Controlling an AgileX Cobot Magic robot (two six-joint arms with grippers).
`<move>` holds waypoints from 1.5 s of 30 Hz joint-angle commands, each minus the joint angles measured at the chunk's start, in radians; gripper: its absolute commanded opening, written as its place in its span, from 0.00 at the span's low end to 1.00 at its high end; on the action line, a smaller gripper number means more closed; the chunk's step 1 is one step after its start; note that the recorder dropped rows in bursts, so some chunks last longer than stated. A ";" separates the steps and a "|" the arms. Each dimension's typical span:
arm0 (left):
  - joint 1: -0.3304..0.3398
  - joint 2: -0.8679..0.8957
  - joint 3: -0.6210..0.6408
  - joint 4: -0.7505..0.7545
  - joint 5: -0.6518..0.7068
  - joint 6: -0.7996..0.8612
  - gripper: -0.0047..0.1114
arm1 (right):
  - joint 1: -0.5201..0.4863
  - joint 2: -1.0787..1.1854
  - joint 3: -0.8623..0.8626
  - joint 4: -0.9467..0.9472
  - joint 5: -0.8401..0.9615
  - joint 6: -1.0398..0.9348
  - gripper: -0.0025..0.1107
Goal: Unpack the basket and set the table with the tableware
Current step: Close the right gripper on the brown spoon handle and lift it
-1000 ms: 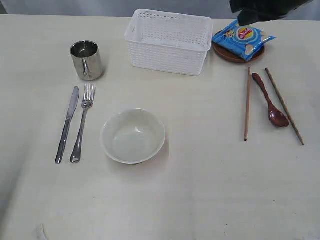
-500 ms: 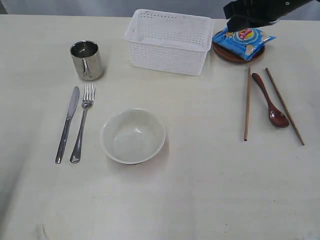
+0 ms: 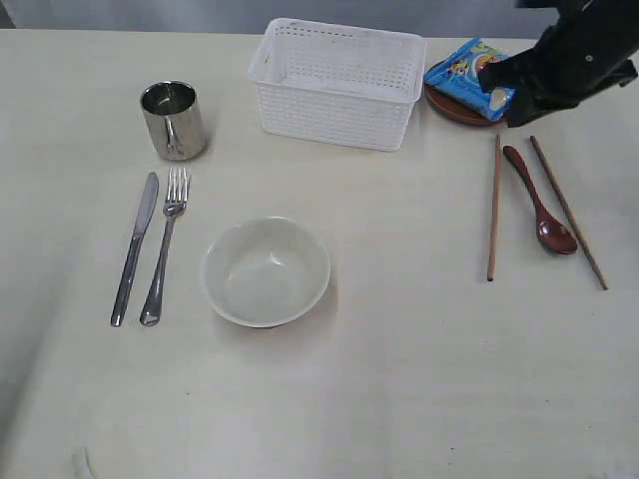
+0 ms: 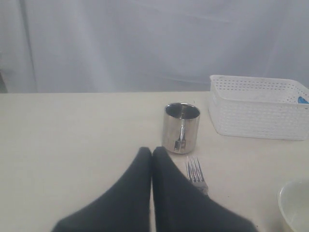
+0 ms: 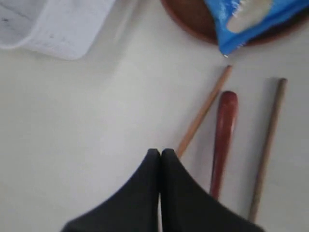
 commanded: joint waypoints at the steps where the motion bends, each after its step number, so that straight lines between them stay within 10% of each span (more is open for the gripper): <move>1: -0.001 -0.004 0.003 -0.004 -0.006 0.000 0.04 | -0.049 0.046 -0.001 -0.019 0.027 0.058 0.02; 12: -0.001 -0.004 0.003 -0.006 -0.006 0.000 0.04 | -0.061 0.153 -0.001 -0.024 0.032 0.077 0.03; 20: -0.001 -0.004 0.003 -0.006 -0.006 0.000 0.04 | -0.061 0.160 -0.001 -0.029 0.024 0.102 0.35; 45: -0.001 -0.004 0.003 -0.006 -0.006 0.000 0.04 | -0.061 0.254 -0.001 -0.132 -0.074 0.172 0.24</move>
